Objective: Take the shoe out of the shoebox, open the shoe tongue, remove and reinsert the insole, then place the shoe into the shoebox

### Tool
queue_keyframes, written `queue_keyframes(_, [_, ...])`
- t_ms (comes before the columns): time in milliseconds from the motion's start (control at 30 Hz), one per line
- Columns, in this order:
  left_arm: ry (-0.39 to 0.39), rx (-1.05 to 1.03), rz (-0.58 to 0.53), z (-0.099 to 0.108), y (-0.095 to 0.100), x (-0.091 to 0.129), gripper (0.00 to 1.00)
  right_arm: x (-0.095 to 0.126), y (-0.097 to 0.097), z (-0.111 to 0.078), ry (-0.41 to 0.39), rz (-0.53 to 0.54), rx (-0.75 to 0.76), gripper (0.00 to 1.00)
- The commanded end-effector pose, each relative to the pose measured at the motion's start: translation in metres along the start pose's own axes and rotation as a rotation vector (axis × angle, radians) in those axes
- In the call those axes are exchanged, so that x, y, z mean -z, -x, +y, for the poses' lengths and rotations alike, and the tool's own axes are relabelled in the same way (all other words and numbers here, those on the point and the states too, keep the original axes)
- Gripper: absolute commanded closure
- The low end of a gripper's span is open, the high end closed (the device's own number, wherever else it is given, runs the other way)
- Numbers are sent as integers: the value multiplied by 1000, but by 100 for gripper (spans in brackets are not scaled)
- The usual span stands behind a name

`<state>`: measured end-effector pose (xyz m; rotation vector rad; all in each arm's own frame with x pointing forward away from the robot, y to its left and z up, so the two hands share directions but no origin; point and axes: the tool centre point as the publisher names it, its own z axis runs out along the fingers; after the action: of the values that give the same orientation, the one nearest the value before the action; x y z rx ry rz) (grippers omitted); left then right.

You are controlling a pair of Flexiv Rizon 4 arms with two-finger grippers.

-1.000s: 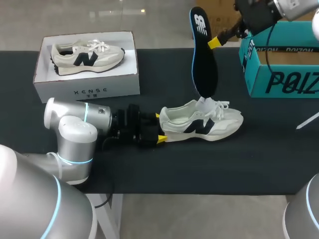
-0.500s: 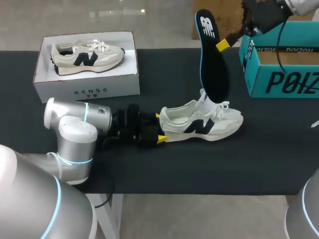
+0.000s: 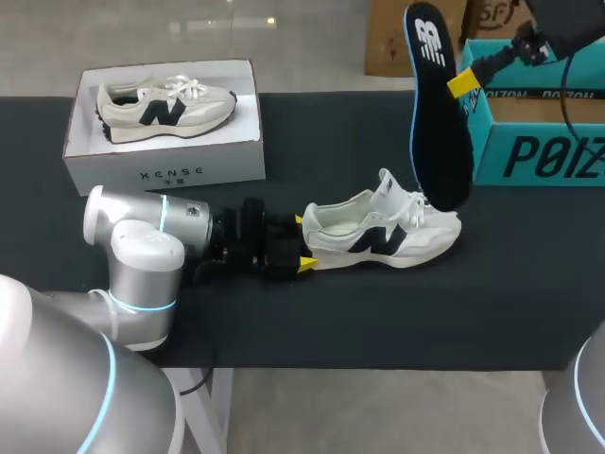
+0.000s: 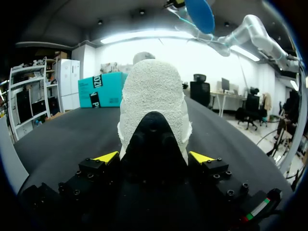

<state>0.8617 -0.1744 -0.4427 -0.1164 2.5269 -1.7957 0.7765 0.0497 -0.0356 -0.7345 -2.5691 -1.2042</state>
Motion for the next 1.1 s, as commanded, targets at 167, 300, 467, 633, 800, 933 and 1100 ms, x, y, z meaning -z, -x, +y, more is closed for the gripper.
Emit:
queue_keyframes(167, [5, 0, 3, 4, 0, -3, 100, 7, -52, 16, -59, -46, -9, 100])
queue_keyframes(300, [5, 0, 3, 4, 0, -3, 100, 4, -71, 25, -27, -11, 44, 100])
queue_keyframes(467, [5, 0, 3, 4, 0, -3, 100, 4, -71, 25, -27, -11, 44, 100])
queue_keyframes(633, [5, 0, 3, 4, 0, -3, 100, 4, -71, 25, -27, -11, 44, 100])
queue_keyframes(800, [5, 0, 3, 4, 0, -3, 100, 4, -74, 31, -59, -11, 25, 100])
queue_keyframes(933, [5, 0, 3, 4, 0, -3, 100, 4, -88, 41, -107, -17, 1, 100])
queue_keyframes(1100, [5, 0, 3, 4, 0, -3, 100, 5, -112, 48, -133, -21, -8, 100])
